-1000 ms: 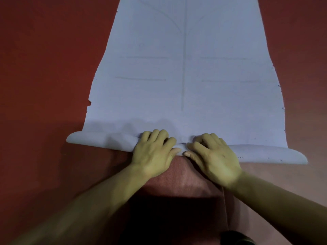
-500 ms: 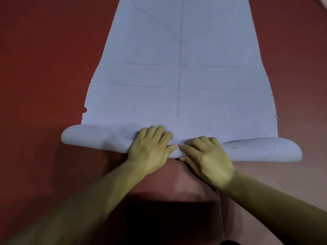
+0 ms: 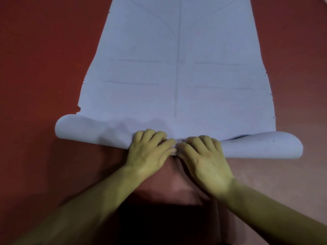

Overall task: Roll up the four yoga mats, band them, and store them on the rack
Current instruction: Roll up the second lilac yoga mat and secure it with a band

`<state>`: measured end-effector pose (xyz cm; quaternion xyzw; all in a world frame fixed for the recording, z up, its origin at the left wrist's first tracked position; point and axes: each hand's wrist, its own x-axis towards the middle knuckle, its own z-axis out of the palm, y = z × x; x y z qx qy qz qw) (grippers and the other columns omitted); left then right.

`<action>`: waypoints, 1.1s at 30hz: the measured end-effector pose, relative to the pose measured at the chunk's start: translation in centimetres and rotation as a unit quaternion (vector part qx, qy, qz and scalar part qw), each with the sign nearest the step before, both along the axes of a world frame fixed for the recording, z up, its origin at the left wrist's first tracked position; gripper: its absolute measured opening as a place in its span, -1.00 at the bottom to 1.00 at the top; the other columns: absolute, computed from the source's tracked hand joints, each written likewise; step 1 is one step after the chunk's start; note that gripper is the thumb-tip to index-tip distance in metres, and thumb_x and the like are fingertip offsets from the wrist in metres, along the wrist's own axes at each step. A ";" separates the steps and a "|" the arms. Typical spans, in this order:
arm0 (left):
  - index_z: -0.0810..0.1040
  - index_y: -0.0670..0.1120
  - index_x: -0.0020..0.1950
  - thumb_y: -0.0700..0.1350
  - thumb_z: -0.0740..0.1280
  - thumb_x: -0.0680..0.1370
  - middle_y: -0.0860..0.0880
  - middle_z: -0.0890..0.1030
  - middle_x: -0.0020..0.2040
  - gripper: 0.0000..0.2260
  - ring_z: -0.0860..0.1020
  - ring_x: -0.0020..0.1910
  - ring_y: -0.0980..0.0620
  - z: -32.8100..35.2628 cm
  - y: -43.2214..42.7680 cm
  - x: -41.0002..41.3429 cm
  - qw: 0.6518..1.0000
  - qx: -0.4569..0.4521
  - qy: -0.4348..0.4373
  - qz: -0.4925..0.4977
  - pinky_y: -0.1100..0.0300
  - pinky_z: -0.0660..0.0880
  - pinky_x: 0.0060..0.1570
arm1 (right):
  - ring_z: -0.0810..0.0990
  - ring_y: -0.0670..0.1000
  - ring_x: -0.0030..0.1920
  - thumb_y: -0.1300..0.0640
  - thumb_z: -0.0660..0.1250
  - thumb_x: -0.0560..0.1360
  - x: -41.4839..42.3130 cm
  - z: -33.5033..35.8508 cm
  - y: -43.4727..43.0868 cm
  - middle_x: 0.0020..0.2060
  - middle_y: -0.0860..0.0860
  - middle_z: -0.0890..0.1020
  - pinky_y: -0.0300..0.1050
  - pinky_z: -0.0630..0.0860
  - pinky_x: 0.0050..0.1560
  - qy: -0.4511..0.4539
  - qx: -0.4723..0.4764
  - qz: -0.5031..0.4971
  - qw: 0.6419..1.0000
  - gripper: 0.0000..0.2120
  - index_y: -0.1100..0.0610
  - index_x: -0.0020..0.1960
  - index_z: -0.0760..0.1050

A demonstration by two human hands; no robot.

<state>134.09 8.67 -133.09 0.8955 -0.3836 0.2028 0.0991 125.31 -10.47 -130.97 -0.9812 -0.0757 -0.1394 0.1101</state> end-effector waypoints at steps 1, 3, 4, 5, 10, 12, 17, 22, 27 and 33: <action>0.66 0.06 0.01 0.13 0.25 0.65 0.06 0.60 -0.09 -0.75 0.53 -0.14 -0.08 0.0 -0.1 0.2 1.000 0.002 0.002 -0.002 -0.02 0.43 -0.13 | 0.57 0.15 0.00 -0.06 0.35 0.61 0.0 0.0 -0.2 0.05 0.02 0.62 0.07 0.45 0.09 -0.001 0.006 0.000 1.000 -0.73 0.07 0.21 0.64; 0.67 0.05 0.01 0.12 0.25 0.64 0.05 0.60 -0.09 -0.75 0.54 -0.15 -0.08 0.2 -0.2 0.6 1.000 0.005 0.008 -0.006 -0.02 0.43 -0.14 | 0.60 0.16 0.00 -0.06 0.31 0.61 0.3 -0.1 -0.7 0.05 0.04 0.65 0.08 0.49 0.09 -0.005 0.010 0.011 1.000 -0.69 0.11 0.20 0.65; 0.66 0.03 0.02 0.12 0.24 0.64 0.04 0.60 -0.09 -0.75 0.54 -0.15 -0.08 0.4 -0.3 0.8 1.000 0.004 0.012 -0.008 -0.02 0.43 -0.14 | 0.61 0.16 -0.02 -0.06 0.29 0.62 0.6 -0.2 -1.0 0.04 0.04 0.66 0.08 0.51 0.07 -0.008 0.014 0.020 1.000 -0.67 0.12 0.20 0.66; 0.65 0.01 0.04 0.11 0.23 0.65 0.03 0.61 -0.07 -0.74 0.55 -0.14 -0.09 0.5 -0.4 1.0 1.000 0.001 0.016 -0.010 -0.02 0.43 -0.13 | 0.62 0.15 -0.04 -0.06 0.28 0.62 1.0 -0.2 -1.4 0.02 0.03 0.67 0.08 0.52 0.04 -0.009 0.020 0.028 0.999 -0.67 0.13 0.19 0.67; 0.63 0.00 0.11 0.18 0.25 0.64 0.02 0.60 0.03 -0.70 0.50 0.00 -0.09 0.5 -0.4 0.9 0.999 -0.018 0.036 0.013 -0.05 0.45 0.03 | 0.62 0.14 -0.11 -0.11 0.21 0.65 3.3 0.1 -2.5 -0.05 0.00 0.69 0.05 0.52 -0.07 0.025 0.042 0.031 0.998 -0.63 0.09 0.17 0.67; 0.65 0.01 0.09 0.18 0.24 0.63 0.03 0.61 0.03 -0.70 0.50 0.01 -0.10 0.4 -0.5 0.9 0.998 -0.027 0.044 0.037 -0.05 0.44 0.05 | 0.61 0.14 -0.11 -0.13 0.19 0.65 3.7 0.2 -2.5 -0.06 0.00 0.69 0.04 0.50 -0.08 0.026 0.040 0.031 0.998 -0.61 0.08 0.18 0.67; 0.67 0.01 0.05 0.14 0.27 0.62 0.03 0.61 -0.03 -0.72 0.53 -0.05 -0.12 0.8 -1.3 1.7 0.997 -0.023 0.053 0.053 -0.03 0.44 -0.02 | 0.54 0.16 0.04 -0.10 0.30 0.61 3.2 0.6 -1.7 0.05 0.04 0.62 0.07 0.37 0.10 -0.020 0.027 -0.028 0.999 -0.67 0.06 0.22 0.65; 0.67 -0.02 0.05 0.12 0.25 0.64 0.01 0.62 -0.07 -0.72 0.56 -0.07 -0.12 1.3 -1.9 2.6 0.997 -0.016 0.046 0.052 -0.04 0.46 -0.04 | 0.55 0.17 0.05 -0.04 0.42 0.58 3.2 0.2 -2.1 0.06 0.03 0.62 0.06 0.38 0.12 -0.016 0.054 -0.013 0.998 -0.72 0.09 0.21 0.65; 0.60 -0.04 0.18 0.12 0.25 0.63 -0.07 0.58 0.13 -0.70 0.50 0.10 -0.15 0.8 -1.6 2.0 0.995 -0.037 0.059 0.072 -0.11 0.40 0.22 | 0.57 0.17 -0.07 -0.07 0.31 0.63 5.5 0.5 -3.3 -0.01 0.01 0.65 0.08 0.44 -0.03 0.017 0.046 0.003 0.999 -0.71 0.08 0.19 0.66; 0.64 -0.02 0.15 0.14 0.25 0.62 -0.04 0.60 0.11 -0.70 0.50 0.10 -0.16 0.4 -1.5 2.6 0.997 -0.020 0.047 0.060 -0.10 0.40 0.23 | 0.55 0.14 -0.07 -0.10 0.32 0.60 5.5 0.5 -3.1 -0.01 -0.03 0.64 0.03 0.39 -0.03 0.019 0.039 -0.011 0.999 -0.71 0.03 0.18 0.66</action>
